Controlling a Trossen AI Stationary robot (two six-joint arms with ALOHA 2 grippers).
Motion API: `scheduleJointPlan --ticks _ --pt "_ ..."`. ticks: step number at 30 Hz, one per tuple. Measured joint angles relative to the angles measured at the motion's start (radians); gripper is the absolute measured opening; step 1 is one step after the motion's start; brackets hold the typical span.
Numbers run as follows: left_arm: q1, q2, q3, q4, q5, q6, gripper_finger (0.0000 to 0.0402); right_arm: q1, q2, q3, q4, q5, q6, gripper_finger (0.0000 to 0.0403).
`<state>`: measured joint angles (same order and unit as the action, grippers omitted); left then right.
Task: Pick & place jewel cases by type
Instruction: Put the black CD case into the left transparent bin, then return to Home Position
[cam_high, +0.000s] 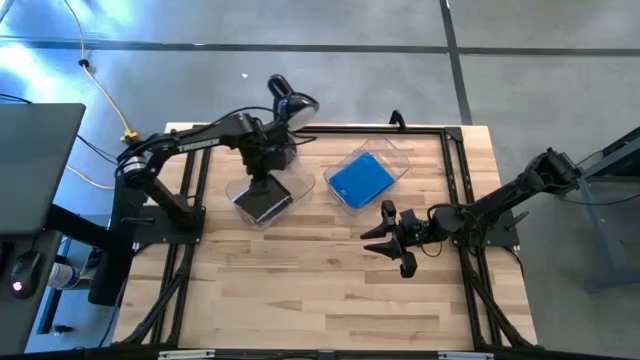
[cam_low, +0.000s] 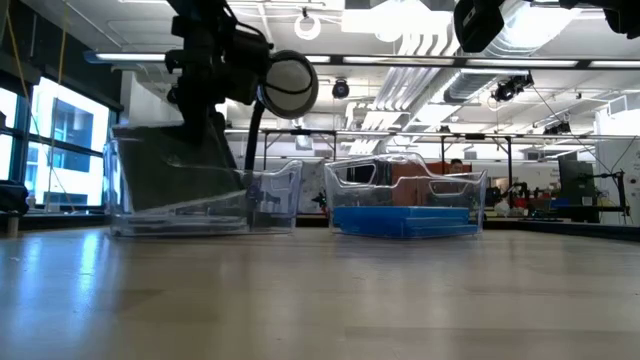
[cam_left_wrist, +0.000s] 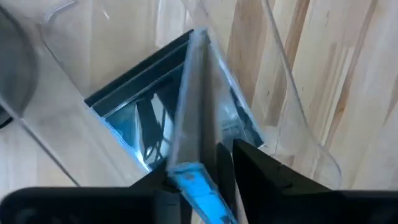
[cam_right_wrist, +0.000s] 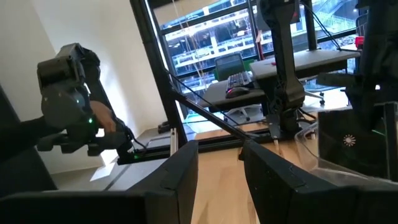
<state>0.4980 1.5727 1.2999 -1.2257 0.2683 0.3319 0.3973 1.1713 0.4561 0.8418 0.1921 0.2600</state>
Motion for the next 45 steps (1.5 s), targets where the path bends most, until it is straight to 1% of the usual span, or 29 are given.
scheduleJointPlan --ticks 5,7,10,15,22,27,29,31,33,35,37,41,43,45 --pt "-0.001 0.02 0.008 -0.016 -0.045 0.049 0.0133 0.0 0.0 0.0 0.0 0.0 0.0 0.0119" --pt "-0.001 0.02 0.035 -0.033 -0.072 0.058 0.0143 0.0 0.0 0.0 0.001 0.0 0.0 0.0119" --pt "0.0 0.019 0.098 -0.083 -0.093 0.058 0.015 0.0 0.0 0.0 0.001 0.0 -0.012 0.0119" --pt "-0.001 0.018 0.196 -0.156 -0.128 0.048 0.0152 0.0 0.0 0.0 0.001 0.0 -0.015 0.0119" --pt "-0.001 0.019 0.284 -0.192 -0.124 -0.066 0.0152 0.0 0.0 0.0 0.001 0.0 -0.015 0.0119" --pt "-0.009 0.019 0.334 -0.269 -0.028 -0.192 0.0152 0.0 0.0 0.0 0.001 0.0 -0.015 0.0119" --pt "-0.017 0.019 0.359 -0.331 -0.015 -0.256 0.0152 0.0 0.0 0.0 0.001 0.0 -0.015 0.0119" --pt "-0.023 0.013 0.365 -0.349 -0.014 -0.341 0.0152 0.0 0.0 0.0 0.001 0.0 -0.015 0.0119" --pt "-0.035 -0.012 0.36 -0.342 -0.009 -0.414 0.0152 0.0 0.0 0.0 0.001 0.0 -0.015 0.0119" --pt "-0.051 -0.053 0.36 -0.347 -0.011 -0.418 0.0152 0.0 0.0 0.0 0.001 0.0 -0.022 0.0119" --pt "-0.084 -0.097 0.361 -0.347 -0.035 -0.42 0.0152 0.0 -0.006 0.0 0.0 0.0 -0.048 0.0119" --pt "-0.178 -0.222 0.36 -0.346 -0.143 -0.454 0.0152 0.001 -0.06 0.0 -0.011 0.0 -0.123 0.0119" --pt "-0.243 -0.303 0.354 -0.339 -0.204 -0.468 0.0152 0.009 -0.101 0.0 -0.056 0.001 -0.143 0.0119" --pt "-0.32 -0.39 0.325 -0.296 -0.27 -0.486 0.0152 0.018 -0.144 0.0 -0.144 0.009 -0.181 0.0119"
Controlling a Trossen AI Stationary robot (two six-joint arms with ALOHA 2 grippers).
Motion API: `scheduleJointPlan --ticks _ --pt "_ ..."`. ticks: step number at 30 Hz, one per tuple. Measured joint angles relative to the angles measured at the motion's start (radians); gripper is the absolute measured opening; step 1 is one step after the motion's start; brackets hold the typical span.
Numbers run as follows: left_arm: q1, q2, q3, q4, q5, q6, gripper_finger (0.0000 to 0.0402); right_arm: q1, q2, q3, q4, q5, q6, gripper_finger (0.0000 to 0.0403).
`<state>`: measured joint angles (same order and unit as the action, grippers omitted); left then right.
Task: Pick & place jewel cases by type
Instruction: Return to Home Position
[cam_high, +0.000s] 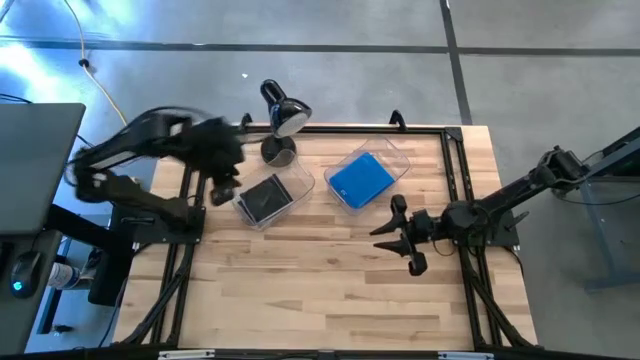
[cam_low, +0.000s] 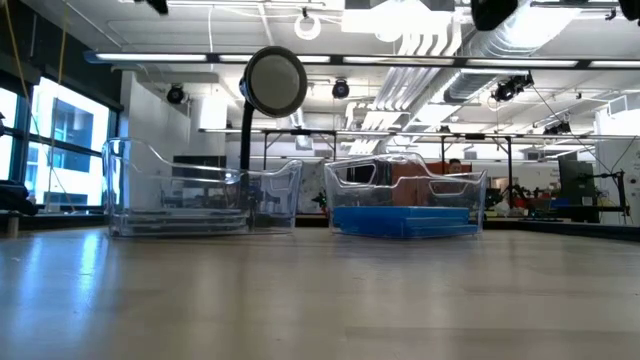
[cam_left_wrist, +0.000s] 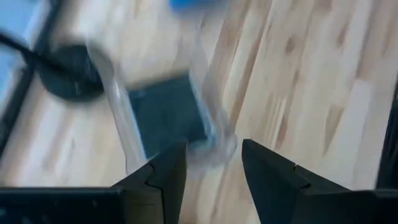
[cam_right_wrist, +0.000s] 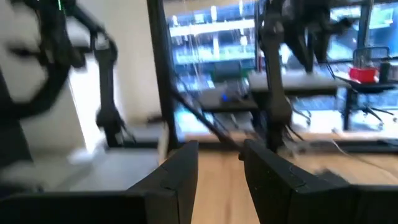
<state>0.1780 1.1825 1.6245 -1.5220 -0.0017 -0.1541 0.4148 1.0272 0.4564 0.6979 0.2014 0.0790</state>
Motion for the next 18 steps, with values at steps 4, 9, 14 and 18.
scheduleJointPlan --ticks 4,9,14,18 --pt "-0.17 -0.208 -0.162 0.234 -0.158 -0.081 0.0152 0.015 -0.057 0.0 -0.192 0.126 -0.033 0.0119" --pt "-0.34 -0.505 -0.544 0.555 -0.29 -0.139 0.0152 0.032 -0.071 0.0 -0.252 0.251 -0.062 0.0119" --pt "-0.415 -0.746 -0.925 0.83 -0.33 -0.107 0.0152 0.033 -0.097 0.0 -0.278 0.258 -0.075 0.0119" --pt "-0.421 -0.865 -1.116 0.971 -0.334 -0.059 0.0152 0.023 -0.183 0.0 -0.348 0.253 -0.146 0.0119"
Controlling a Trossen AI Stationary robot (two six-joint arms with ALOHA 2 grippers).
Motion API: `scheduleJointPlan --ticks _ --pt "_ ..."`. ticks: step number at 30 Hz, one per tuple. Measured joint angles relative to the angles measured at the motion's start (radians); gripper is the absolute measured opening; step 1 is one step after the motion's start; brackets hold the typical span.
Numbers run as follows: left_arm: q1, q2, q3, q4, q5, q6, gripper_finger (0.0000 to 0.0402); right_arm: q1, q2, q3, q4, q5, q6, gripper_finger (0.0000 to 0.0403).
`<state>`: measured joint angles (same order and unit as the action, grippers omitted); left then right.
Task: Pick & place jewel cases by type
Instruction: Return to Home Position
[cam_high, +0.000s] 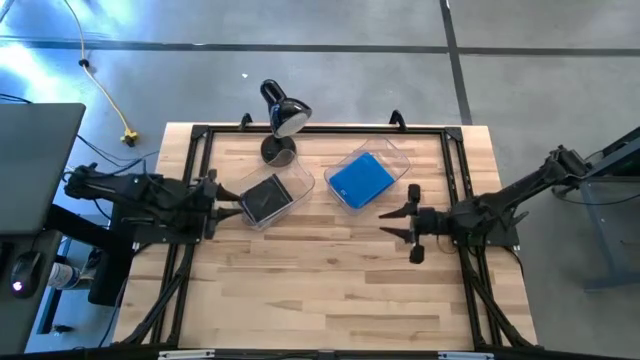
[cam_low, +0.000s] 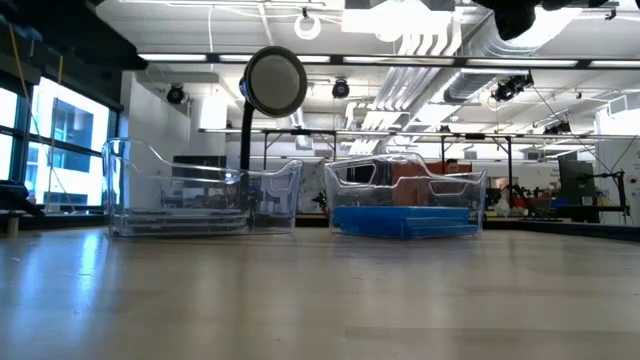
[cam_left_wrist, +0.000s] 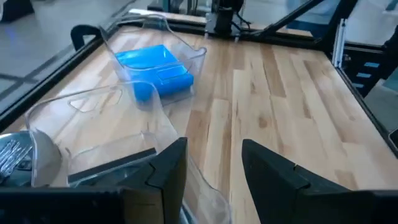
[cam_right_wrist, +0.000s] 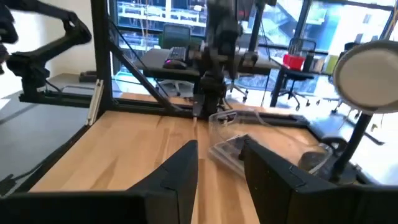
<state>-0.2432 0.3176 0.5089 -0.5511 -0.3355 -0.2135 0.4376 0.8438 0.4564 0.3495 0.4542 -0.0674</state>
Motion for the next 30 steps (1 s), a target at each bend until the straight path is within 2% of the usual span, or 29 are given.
scheduleJointPlan --ticks 4,8,10,15,18,21,25,30 --pt "0.0 -0.07 -0.076 0.023 -0.018 0.08 0.0152 -0.031 -0.125 -0.006 -0.136 -0.03 0.01 0.0119" --pt "0.0 -0.133 -0.102 0.051 -0.062 0.135 0.0152 -0.083 -0.233 -0.087 -0.164 -0.083 0.068 0.0119" --pt "0.0 -0.166 -0.121 0.099 -0.051 0.139 0.0152 -0.106 -0.284 -0.146 -0.132 -0.123 0.067 0.0119" --pt "0.0 -0.256 -0.222 0.142 0.07 0.158 0.0152 -0.154 -0.429 -0.281 -0.012 -0.257 0.02 0.0119" --pt "0.0 -0.312 -0.274 0.148 0.06 0.171 0.0152 -0.178 -0.522 -0.35 0.012 -0.303 0.008 0.0119" --pt "0.0 -0.312 -0.284 0.156 0.022 0.184 0.0152 -0.199 -0.614 -0.413 0.014 -0.312 0.015 0.0119" --pt "0.001 -0.311 -0.284 0.151 0.063 0.191 0.0152 -0.215 -0.711 -0.445 -0.065 -0.315 0.025 0.0119" --pt "0.001 -0.308 -0.307 0.168 0.071 0.208 0.0152 -0.217 -0.751 -0.446 -0.132 -0.271 -0.001 0.0119"
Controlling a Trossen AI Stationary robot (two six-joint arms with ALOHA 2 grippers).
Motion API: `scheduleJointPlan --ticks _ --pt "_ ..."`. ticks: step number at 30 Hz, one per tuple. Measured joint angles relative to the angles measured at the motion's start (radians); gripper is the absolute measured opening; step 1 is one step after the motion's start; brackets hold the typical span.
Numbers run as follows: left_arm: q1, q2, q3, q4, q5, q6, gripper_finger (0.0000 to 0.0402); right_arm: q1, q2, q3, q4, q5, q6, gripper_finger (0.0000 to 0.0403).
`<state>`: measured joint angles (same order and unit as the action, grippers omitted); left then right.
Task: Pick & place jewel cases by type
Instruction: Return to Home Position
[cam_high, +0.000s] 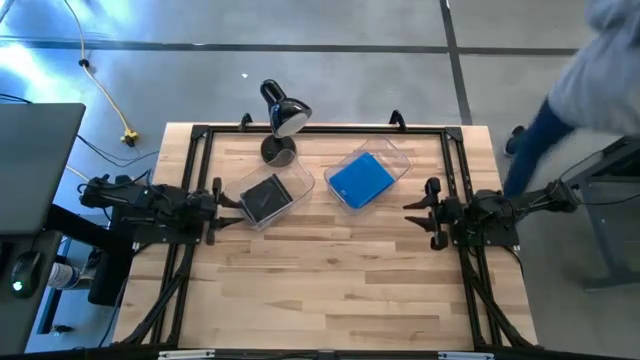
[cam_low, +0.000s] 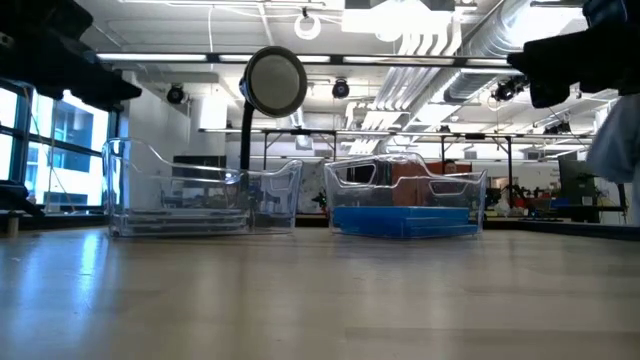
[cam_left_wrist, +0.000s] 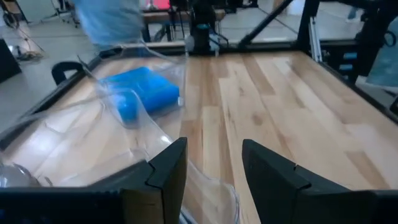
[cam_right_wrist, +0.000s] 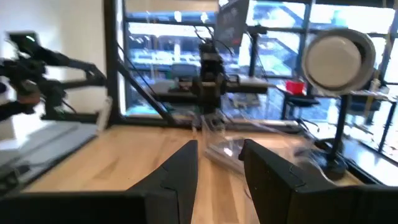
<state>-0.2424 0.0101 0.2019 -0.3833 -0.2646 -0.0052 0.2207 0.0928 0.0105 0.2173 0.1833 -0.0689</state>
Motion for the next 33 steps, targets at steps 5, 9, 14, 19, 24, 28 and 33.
scheduleJointPlan --ticks 5,9,14,19,24,28,33 --pt "0.0 0.0 -0.064 0.022 0.047 0.002 0.0152 0.0 0.001 0.0 -0.011 0.051 0.017 0.0119" --pt "0.0 0.001 -0.085 0.054 0.021 0.018 0.0152 0.0 0.002 0.0 -0.011 0.053 0.016 0.0119" --pt "0.0 0.001 -0.085 0.055 0.051 0.019 0.0152 0.0 0.002 0.0 -0.011 0.053 0.016 0.0119" --pt "0.0 0.001 -0.087 0.053 0.064 0.024 0.0152 0.0 0.002 0.0 -0.011 0.053 0.016 0.0119" --pt "0.0 0.001 -0.088 0.055 0.065 0.006 0.0152 0.0 0.002 -0.001 -0.011 0.053 0.016 0.0119" --pt "0.0 0.001 -0.089 0.063 0.068 0.005 0.0152 0.0 0.002 -0.001 -0.011 0.053 0.016 0.0119" --pt "0.0 0.001 -0.098 0.215 0.105 0.083 0.0152 0.0 0.002 -0.001 -0.01 0.053 0.016 0.0119"
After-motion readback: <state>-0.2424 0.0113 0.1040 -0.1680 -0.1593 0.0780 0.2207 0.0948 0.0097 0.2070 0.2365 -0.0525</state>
